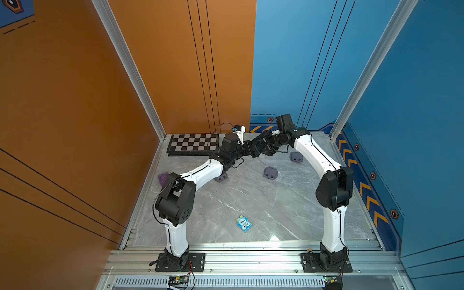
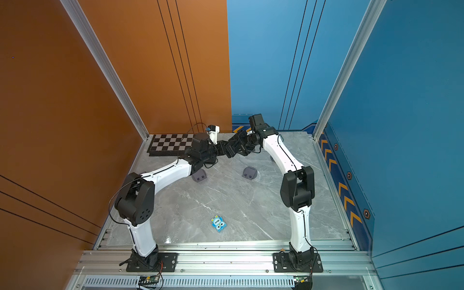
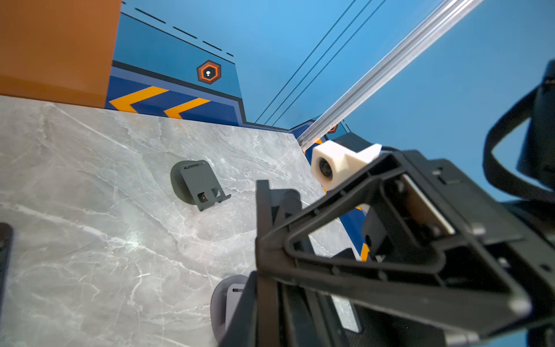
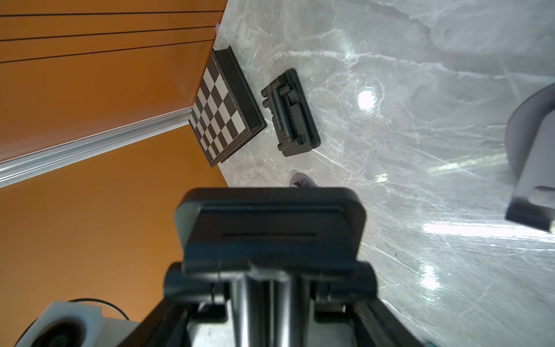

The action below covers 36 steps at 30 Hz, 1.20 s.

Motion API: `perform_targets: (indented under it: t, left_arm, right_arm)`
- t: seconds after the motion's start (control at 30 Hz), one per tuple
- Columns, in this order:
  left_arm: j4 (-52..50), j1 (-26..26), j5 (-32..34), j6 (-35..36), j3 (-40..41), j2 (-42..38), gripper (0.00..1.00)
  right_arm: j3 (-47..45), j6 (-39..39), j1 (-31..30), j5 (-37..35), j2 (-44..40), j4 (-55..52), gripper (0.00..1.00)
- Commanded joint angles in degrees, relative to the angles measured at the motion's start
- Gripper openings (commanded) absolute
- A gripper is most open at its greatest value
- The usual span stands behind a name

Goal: Open the phone stand

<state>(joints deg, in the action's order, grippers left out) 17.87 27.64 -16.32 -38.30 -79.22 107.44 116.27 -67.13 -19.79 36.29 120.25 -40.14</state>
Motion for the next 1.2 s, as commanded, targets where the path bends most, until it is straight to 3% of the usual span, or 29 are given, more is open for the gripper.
perform_targets:
  t: [0.0,0.4,0.43,0.6,0.63,1.17]
  left_arm:
    - [2.7,-2.1,2.3,2.3,0.8,-1.0,0.0]
    - [2.7,-3.1,0.9,3.5,6.9,-4.5,0.0]
    - [2.6,-3.1,1.0,3.4,7.5,-4.8,0.03]
    - [2.6,-3.1,1.0,3.3,9.4,-6.1,0.51]
    - [2.7,-3.1,1.1,3.2,9.6,-6.2,0.53]
    - [2.6,-1.3,0.6,2.1,8.8,-5.1,0.53]
  right_arm:
    - [-0.3,-1.6,-1.2,3.5,0.1,-3.0,0.15]
    - [2.0,-3.6,-1.1,3.5,1.0,-2.2,0.16]
    - [2.4,-3.5,-0.9,3.5,1.0,-2.0,0.16]
    - [3.1,-4.3,-0.4,3.4,0.9,-0.8,0.16]
    - [3.0,-4.5,-0.3,3.5,1.0,-0.6,0.16]
    - [2.8,-6.6,-0.5,3.7,0.9,3.5,0.15]
